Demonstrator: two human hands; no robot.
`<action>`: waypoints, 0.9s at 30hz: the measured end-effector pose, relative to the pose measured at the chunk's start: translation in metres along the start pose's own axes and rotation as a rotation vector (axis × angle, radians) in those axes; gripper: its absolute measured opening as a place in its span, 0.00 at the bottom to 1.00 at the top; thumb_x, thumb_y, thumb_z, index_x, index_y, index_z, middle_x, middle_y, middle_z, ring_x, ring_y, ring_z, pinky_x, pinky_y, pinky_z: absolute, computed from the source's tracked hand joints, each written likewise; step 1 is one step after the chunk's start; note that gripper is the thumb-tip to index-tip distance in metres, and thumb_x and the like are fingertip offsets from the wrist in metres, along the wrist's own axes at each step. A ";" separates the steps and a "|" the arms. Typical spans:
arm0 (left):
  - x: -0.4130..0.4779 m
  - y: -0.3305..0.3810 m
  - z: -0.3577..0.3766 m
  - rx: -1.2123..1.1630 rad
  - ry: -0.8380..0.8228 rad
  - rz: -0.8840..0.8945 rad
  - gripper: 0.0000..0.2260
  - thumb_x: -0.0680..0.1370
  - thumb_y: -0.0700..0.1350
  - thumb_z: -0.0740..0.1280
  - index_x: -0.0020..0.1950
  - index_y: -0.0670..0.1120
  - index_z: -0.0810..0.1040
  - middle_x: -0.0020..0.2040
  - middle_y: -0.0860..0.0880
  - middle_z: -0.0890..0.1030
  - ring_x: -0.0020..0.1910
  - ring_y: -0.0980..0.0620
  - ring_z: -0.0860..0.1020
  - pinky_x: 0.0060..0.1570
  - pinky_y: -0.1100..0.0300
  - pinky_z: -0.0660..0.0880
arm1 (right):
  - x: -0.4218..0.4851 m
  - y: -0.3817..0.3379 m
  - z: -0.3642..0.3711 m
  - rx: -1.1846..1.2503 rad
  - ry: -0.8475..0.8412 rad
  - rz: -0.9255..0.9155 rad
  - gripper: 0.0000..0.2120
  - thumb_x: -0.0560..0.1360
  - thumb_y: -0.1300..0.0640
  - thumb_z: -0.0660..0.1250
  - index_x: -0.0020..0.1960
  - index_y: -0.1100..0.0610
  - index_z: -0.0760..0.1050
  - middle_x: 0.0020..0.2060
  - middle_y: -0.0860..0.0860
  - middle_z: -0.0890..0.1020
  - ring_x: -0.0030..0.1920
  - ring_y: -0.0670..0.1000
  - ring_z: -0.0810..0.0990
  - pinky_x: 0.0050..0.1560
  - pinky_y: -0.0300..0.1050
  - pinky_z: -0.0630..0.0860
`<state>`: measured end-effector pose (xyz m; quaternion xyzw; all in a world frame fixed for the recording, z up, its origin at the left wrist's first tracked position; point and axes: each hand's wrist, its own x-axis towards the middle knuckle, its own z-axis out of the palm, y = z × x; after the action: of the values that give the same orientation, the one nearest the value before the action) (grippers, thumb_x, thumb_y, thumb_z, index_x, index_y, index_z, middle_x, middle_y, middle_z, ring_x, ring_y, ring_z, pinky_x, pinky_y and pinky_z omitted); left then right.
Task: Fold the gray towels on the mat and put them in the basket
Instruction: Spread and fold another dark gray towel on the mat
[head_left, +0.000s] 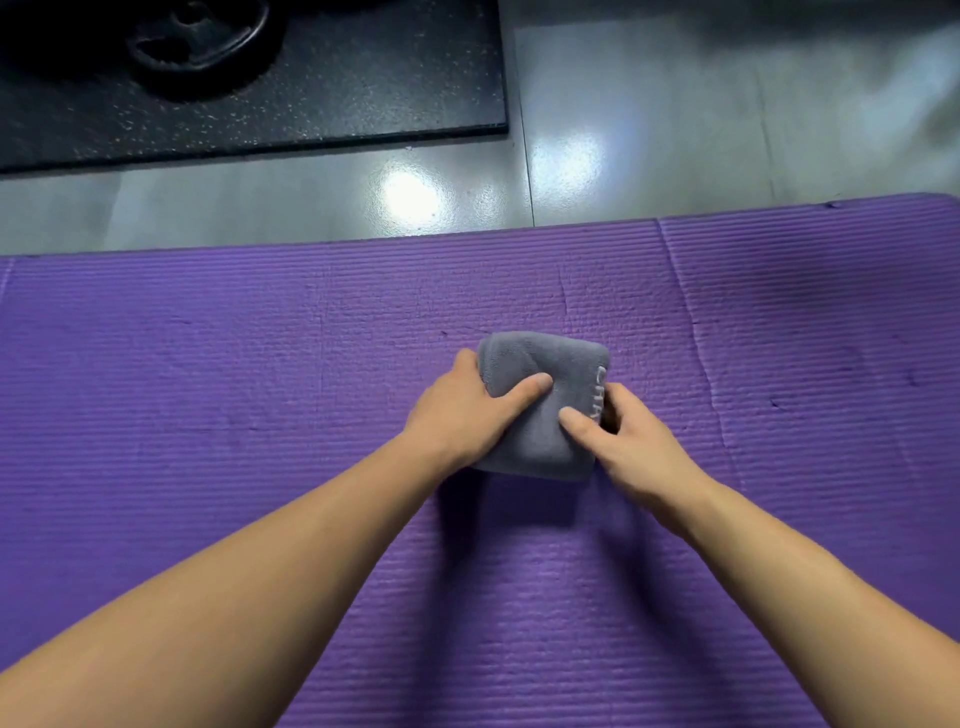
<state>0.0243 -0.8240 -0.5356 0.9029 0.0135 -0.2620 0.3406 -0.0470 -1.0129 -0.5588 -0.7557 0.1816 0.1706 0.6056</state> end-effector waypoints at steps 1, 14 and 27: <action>-0.001 0.003 0.002 0.007 0.012 -0.052 0.45 0.63 0.82 0.58 0.67 0.52 0.72 0.61 0.52 0.79 0.61 0.46 0.79 0.62 0.46 0.75 | 0.003 -0.003 0.002 -0.084 0.049 0.014 0.18 0.75 0.45 0.73 0.61 0.51 0.76 0.55 0.46 0.84 0.57 0.48 0.82 0.63 0.54 0.77; 0.009 -0.004 -0.009 -0.287 -0.080 -0.251 0.36 0.63 0.72 0.75 0.57 0.46 0.73 0.53 0.48 0.82 0.48 0.50 0.83 0.45 0.52 0.82 | 0.026 -0.016 0.011 -0.097 0.166 0.319 0.38 0.57 0.28 0.73 0.54 0.55 0.78 0.49 0.52 0.85 0.50 0.53 0.86 0.48 0.60 0.84; 0.001 -0.021 -0.002 -0.859 -0.097 -0.311 0.47 0.54 0.68 0.82 0.65 0.45 0.75 0.57 0.45 0.84 0.54 0.47 0.85 0.57 0.44 0.81 | 0.009 -0.039 0.026 0.244 0.074 0.171 0.18 0.77 0.56 0.72 0.62 0.61 0.72 0.52 0.56 0.85 0.46 0.46 0.85 0.42 0.37 0.79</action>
<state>0.0219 -0.8068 -0.5472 0.6540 0.2403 -0.3226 0.6408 -0.0217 -0.9806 -0.5352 -0.6642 0.2869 0.1701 0.6690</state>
